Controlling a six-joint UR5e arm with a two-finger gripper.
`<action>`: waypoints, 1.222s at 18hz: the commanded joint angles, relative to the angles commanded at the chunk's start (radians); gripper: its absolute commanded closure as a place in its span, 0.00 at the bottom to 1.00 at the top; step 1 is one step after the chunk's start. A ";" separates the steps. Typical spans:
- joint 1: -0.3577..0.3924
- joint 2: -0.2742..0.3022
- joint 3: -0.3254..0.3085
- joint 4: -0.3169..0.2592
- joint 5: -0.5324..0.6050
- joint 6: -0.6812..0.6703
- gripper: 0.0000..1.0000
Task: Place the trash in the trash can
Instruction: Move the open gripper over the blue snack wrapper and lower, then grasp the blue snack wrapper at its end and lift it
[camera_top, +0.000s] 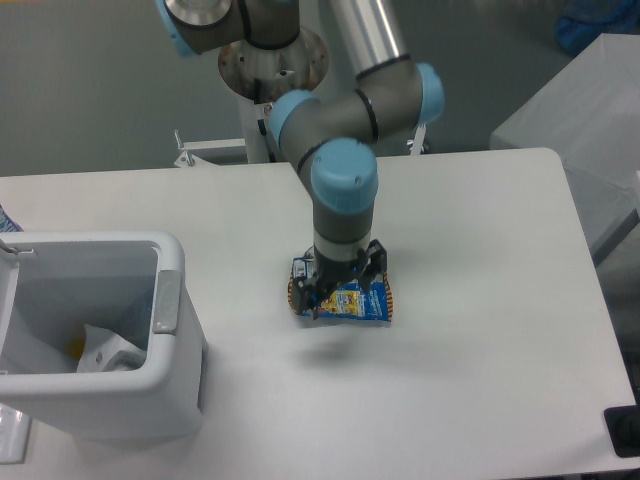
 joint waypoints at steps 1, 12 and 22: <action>0.000 0.000 -0.001 -0.002 0.002 -0.005 0.00; -0.055 -0.064 0.009 -0.006 0.047 -0.086 0.01; -0.078 -0.058 -0.012 -0.054 0.055 -0.095 0.02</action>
